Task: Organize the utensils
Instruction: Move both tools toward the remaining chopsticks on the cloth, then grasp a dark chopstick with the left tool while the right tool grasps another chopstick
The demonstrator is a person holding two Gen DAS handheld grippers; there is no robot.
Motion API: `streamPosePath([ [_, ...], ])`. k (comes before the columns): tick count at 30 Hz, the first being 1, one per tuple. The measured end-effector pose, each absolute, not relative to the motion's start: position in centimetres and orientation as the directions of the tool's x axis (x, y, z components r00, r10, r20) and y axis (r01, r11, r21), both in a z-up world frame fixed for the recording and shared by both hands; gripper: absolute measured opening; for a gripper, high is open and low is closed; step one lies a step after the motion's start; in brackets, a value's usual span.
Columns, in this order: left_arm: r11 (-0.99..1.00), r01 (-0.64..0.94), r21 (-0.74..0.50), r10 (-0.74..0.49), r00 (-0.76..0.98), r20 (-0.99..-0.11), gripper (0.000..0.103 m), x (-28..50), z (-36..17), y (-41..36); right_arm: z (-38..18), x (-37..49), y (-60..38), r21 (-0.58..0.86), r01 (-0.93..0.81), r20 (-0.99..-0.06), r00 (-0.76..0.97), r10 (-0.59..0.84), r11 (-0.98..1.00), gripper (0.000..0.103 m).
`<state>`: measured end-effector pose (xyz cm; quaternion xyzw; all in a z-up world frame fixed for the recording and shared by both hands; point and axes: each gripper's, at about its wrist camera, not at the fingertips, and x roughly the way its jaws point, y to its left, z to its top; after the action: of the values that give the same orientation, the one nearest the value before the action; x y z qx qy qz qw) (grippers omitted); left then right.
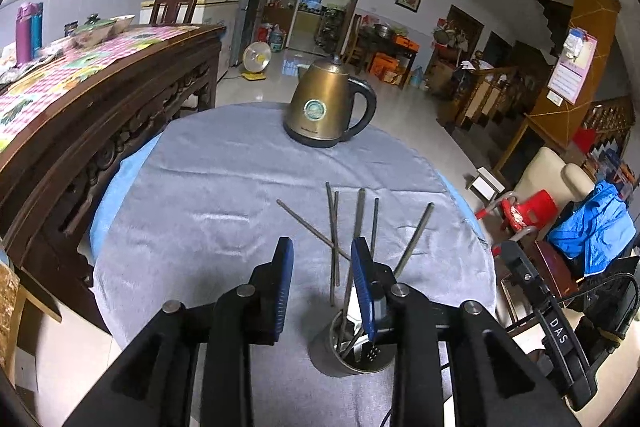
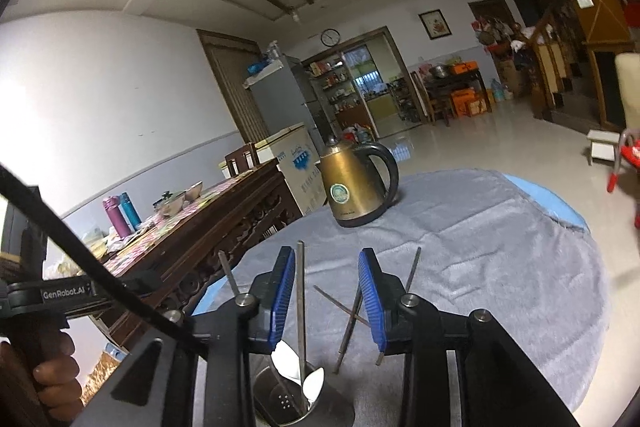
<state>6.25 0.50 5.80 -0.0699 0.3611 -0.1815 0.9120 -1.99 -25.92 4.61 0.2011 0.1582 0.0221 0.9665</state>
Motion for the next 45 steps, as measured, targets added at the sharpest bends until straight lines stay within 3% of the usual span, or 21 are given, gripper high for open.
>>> streamPosePath([
  [8, 0.934, 0.239, -0.265, -0.357, 0.662, -0.659, 0.038, 7.4, 4.7, 1.2, 3.9, -1.8, -26.7, 0.418, 0.051, -0.326, 0.940, 0.097, 0.907, 0.035],
  [28, 0.953, 0.079, -0.293, -0.288, 0.533, -0.795, 0.038, 13.8, -2.4, 3.5, 0.2, 1.1, -29.2, 0.494, 0.120, -0.430, 0.895, 0.123, 0.861, 0.035],
  [37, 0.962, 0.071, -0.264, -0.269, 0.415, -0.869, 0.038, 20.6, -6.6, 1.4, -2.4, 3.6, -31.0, 0.524, 0.171, -0.497, 0.857, 0.137, 0.834, 0.035],
  [45, 0.940, 0.052, -0.338, -0.337, 0.306, -0.891, 0.038, 28.0, -9.9, -1.9, -5.0, 5.3, -33.3, 0.546, 0.228, -0.553, 0.821, 0.143, 0.806, 0.035],
])
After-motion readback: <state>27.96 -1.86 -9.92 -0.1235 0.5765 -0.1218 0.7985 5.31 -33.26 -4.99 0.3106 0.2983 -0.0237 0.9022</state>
